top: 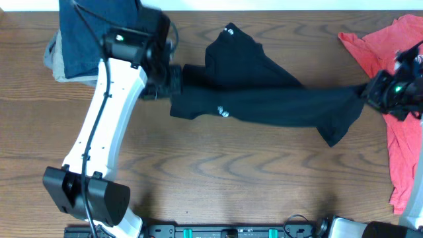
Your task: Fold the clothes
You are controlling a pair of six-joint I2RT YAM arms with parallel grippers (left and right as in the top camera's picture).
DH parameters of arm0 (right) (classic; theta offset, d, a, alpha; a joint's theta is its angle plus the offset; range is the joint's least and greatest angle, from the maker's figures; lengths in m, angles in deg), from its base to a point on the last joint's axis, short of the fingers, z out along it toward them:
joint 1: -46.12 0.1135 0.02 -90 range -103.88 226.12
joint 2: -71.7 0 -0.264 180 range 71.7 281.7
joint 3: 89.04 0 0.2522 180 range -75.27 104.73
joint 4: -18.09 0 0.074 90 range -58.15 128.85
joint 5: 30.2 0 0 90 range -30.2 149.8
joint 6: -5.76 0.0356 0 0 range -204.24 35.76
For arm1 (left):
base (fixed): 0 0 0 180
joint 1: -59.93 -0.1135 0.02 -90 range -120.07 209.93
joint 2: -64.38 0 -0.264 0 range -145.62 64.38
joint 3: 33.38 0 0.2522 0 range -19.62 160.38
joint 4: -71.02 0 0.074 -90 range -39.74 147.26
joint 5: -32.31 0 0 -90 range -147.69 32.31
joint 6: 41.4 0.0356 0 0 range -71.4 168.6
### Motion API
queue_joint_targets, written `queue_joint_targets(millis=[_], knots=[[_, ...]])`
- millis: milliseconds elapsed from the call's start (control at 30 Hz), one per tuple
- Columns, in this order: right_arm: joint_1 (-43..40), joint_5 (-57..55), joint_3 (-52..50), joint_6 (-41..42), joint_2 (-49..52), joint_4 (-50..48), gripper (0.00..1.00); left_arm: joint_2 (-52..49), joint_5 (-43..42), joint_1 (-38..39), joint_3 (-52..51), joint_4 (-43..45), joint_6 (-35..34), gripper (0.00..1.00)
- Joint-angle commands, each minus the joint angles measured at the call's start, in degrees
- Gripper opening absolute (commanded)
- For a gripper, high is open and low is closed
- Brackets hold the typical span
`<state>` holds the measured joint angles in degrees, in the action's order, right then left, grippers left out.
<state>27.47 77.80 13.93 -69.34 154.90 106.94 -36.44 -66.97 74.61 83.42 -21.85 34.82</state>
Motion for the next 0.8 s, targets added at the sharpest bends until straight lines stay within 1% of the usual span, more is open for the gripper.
queue_joint_targets(millis=[0,167,400,533,767], knots=[[0.7,-0.2,-3.7,-2.4,-2.2,-0.3,0.01,3.5,-0.8,-0.2,-3.2,-0.9,-1.3,0.06],[0.7,-0.2,-5.9,-2.6,-3.7,0.9,0.01,6.2,-0.8,-0.2,-4.6,-4.5,-1.3,0.06],[0.7,-0.1,-6.0,-3.7,-9.2,7.0,0.01,16.9,-0.5,-0.2,-4.6,-9.7,-1.3,0.06],[1.2,0.3,-6.5,-6.8,-11.7,11.8,0.01,22.5,0.1,-0.2,-4.6,-12.5,-1.3,0.06],[4.0,0.9,-13.7,-7.3,-18.5,15.3,0.01,27.4,0.3,-0.2,-4.6,-16.6,-1.3,0.06]])
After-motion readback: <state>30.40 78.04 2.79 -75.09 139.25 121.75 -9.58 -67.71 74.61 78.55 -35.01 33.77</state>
